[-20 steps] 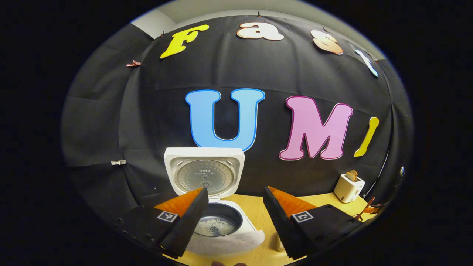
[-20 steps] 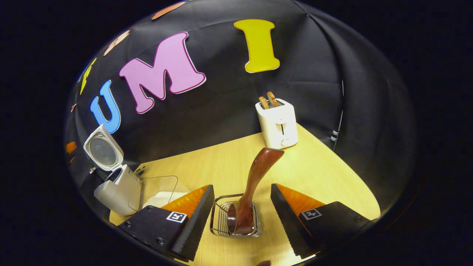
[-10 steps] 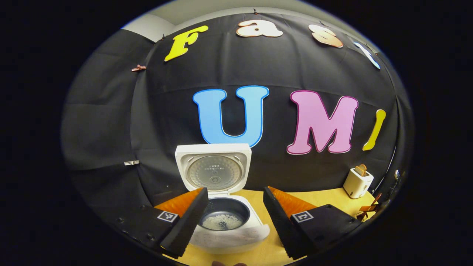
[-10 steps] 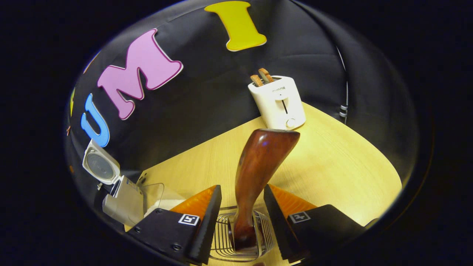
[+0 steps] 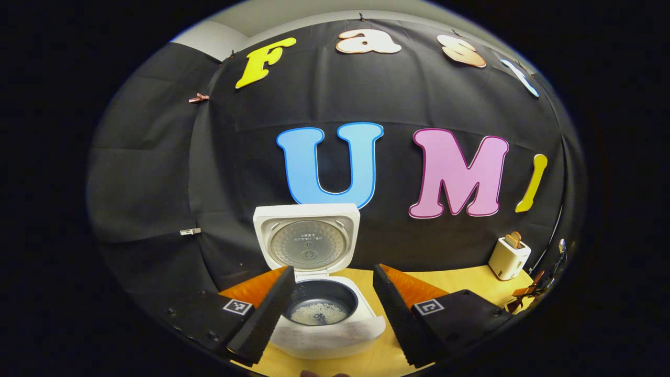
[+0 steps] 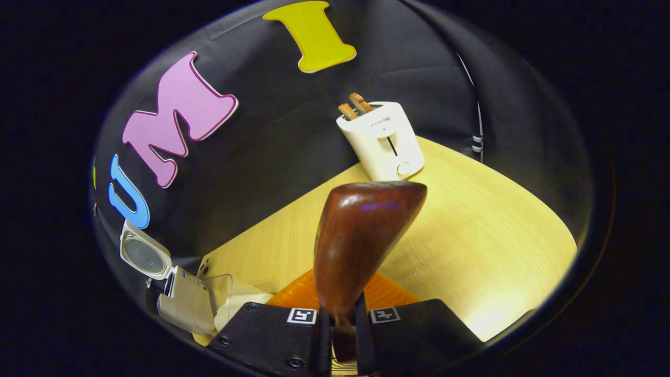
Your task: Close the left gripper, press the button to open the rice cooker; take a wooden spoon from the chopstick holder with the right hand, scoop a spoonful of rice and pour it into the rice cooker, then put the wooden spoon back into the chopstick holder.
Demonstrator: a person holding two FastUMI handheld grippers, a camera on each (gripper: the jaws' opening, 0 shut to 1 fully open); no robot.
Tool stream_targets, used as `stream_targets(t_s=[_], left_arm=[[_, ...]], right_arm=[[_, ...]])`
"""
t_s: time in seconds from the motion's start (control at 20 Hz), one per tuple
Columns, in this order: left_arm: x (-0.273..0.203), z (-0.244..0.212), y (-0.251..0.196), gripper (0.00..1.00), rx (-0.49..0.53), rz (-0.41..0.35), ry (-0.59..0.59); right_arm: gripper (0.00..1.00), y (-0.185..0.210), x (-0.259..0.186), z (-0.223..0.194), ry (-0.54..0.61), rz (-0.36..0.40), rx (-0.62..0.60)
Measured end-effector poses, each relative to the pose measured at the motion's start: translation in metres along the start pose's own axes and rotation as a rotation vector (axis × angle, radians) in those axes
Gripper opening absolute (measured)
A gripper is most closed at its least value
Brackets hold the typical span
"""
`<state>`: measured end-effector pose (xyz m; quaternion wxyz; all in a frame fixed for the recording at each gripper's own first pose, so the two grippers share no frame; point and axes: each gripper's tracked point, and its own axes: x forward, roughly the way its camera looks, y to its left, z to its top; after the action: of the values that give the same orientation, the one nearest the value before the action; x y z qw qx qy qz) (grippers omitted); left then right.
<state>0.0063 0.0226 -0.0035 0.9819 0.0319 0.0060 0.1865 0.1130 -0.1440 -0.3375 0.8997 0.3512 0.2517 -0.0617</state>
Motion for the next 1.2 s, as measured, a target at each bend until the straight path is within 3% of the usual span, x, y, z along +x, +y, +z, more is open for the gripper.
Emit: stream_targets(t_s=[0.2,0.35,0.65,0.75,1.0,1.2], left_arm=[[0.006,-0.002,0.012,0.96,-0.038,-0.009,-0.002],[0.009,-0.004,0.017,0.96,-0.064,-0.030,-0.009],[0.013,-0.008,0.033,0.96,-0.099,-0.073,-0.020],[0.013,-0.010,0.043,0.96,-0.106,-0.078,-0.022],[0.007,-0.012,0.069,0.95,-0.109,-0.079,-0.021],[0.001,-0.016,0.089,0.95,-0.093,-0.070,-0.013]], right_arm=[[0.22,0.015,-0.023,0.031,-0.069,0.008,0.015],[0.22,0.034,-0.043,0.055,-0.118,0.021,-0.043],[0.22,0.130,-0.069,0.073,-0.164,0.156,-0.197],[0.22,0.163,-0.069,0.065,-0.165,0.207,-0.211],[0.22,0.216,-0.044,0.011,-0.079,0.233,-0.286],[0.22,0.226,-0.016,-0.038,-0.005,0.184,-0.446]])
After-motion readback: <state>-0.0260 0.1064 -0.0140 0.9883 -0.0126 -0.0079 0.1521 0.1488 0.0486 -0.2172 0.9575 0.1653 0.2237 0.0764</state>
